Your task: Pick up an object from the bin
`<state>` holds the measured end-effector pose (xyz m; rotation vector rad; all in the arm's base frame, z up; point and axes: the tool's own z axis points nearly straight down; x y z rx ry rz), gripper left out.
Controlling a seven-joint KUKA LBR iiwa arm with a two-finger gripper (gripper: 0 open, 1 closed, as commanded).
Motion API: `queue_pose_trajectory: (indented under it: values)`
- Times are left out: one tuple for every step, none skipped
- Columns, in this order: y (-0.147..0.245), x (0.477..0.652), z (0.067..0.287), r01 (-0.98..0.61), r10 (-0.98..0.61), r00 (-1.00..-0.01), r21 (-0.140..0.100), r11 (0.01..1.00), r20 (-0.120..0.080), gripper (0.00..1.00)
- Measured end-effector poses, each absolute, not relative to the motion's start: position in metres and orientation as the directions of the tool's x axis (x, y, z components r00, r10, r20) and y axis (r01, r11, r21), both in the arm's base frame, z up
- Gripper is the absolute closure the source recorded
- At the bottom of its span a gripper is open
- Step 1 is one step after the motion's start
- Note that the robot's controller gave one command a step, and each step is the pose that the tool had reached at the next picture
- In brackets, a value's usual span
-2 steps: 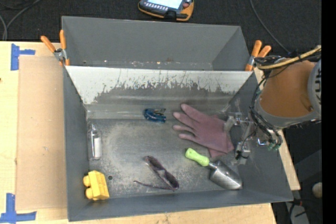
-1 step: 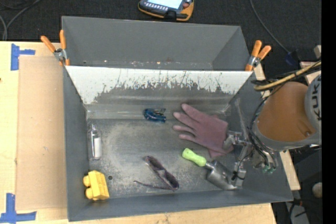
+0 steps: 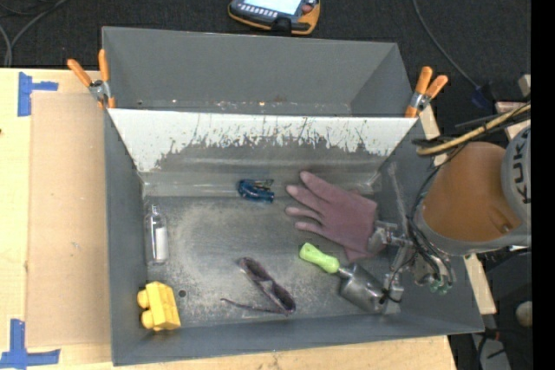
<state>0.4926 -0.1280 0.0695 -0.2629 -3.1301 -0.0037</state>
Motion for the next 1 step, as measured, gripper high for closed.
queue_pose_trajectory:
  values:
    - [-0.0799, 0.5115, 0.0693, -0.031, -0.031, -1.000, 0.004, 1.000, 0.001, 0.00]
